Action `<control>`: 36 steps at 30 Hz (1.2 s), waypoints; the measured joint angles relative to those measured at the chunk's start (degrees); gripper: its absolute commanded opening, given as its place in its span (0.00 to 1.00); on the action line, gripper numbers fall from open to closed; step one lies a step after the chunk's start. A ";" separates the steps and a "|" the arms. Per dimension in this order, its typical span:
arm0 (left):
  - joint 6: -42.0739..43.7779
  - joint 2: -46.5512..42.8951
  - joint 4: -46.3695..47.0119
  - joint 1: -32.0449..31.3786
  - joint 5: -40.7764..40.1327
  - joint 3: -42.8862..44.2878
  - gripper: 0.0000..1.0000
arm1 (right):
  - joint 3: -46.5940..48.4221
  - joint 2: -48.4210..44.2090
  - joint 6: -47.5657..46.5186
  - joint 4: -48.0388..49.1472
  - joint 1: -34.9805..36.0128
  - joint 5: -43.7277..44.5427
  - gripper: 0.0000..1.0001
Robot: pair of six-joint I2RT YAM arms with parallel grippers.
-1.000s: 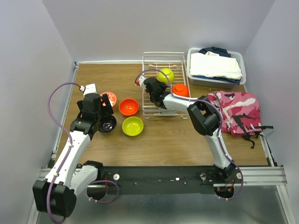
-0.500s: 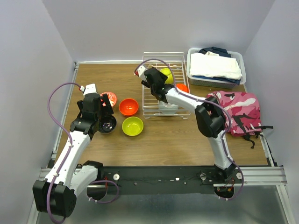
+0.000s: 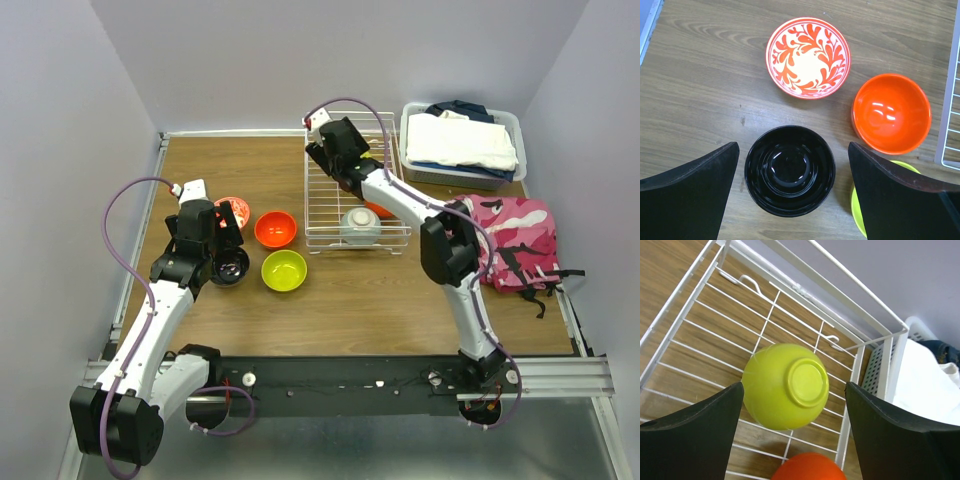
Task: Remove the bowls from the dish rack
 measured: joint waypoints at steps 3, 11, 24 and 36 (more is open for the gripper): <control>0.00 0.02 0.02 0.00 0.13 0.00 0.99 | 2.21 2.34 2.08 -0.68 -0.28 0.35 0.91; -0.02 0.02 0.02 0.00 0.20 0.00 0.99 | 3.91 7.56 6.64 -2.10 -0.70 0.83 0.89; -0.02 0.02 0.02 0.00 1.03 0.00 0.99 | -0.33 5.51 10.10 -1.77 -4.04 2.78 0.88; -0.02 0.02 0.02 0.00 1.20 0.00 0.99 | -0.85 5.51 10.43 -3.93 -4.39 9.27 0.90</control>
